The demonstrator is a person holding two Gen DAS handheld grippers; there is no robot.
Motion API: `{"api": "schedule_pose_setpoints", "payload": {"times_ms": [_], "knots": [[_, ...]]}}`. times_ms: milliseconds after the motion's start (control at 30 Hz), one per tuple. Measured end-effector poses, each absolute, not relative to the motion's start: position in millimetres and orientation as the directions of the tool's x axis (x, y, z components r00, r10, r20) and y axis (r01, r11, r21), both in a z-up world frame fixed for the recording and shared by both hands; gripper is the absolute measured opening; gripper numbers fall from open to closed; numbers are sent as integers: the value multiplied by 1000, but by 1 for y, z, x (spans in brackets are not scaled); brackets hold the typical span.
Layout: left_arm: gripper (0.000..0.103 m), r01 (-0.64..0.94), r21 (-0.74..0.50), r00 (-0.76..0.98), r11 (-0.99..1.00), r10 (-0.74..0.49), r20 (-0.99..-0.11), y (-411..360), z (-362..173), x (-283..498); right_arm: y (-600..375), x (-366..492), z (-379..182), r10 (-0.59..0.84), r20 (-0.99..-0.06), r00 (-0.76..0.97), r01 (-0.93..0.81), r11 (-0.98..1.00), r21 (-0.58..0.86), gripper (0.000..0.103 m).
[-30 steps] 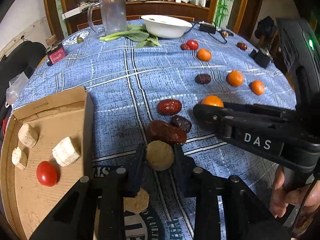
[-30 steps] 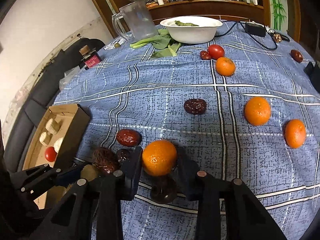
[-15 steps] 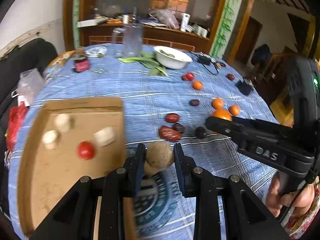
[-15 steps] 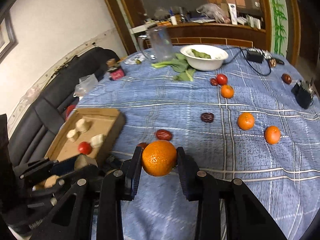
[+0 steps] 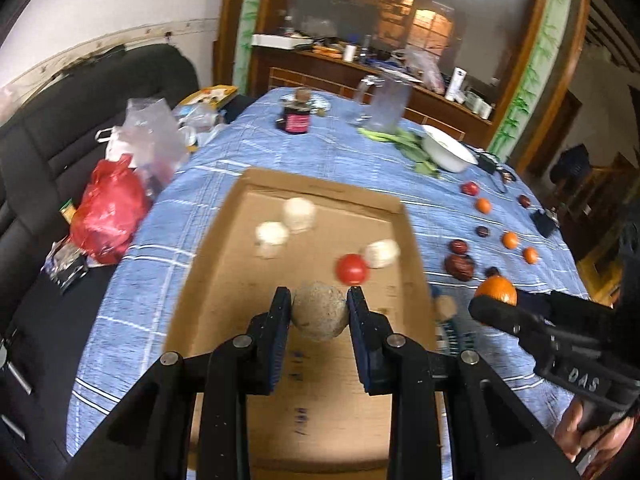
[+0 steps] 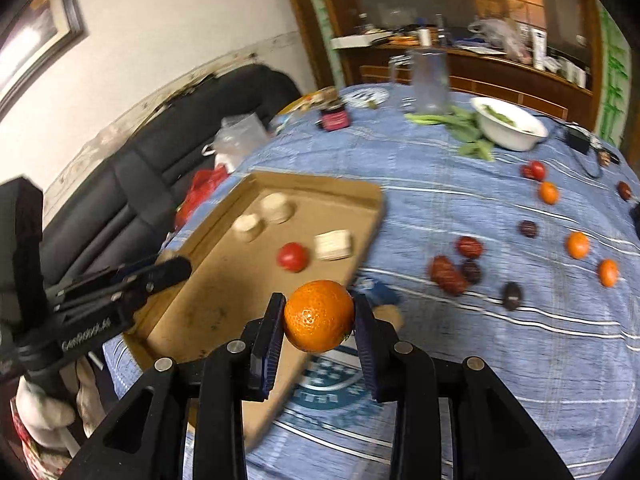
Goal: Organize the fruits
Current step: 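Carry the bun and orange into the cardboard box and open both tools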
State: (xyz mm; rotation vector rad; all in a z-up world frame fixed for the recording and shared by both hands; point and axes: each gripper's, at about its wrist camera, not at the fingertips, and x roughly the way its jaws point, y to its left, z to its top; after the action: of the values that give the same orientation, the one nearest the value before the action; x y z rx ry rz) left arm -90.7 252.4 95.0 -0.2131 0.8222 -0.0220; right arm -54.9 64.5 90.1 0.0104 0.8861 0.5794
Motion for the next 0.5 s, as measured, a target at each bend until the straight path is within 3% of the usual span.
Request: {"api": "schedule_pose_setpoints", "payload": {"times_ms": [500], "knots": [[28,-117,-165,591,979,-65,-804,275,52,-43,129,-21,36,458,-796,396,-520,826,217,37]]}}
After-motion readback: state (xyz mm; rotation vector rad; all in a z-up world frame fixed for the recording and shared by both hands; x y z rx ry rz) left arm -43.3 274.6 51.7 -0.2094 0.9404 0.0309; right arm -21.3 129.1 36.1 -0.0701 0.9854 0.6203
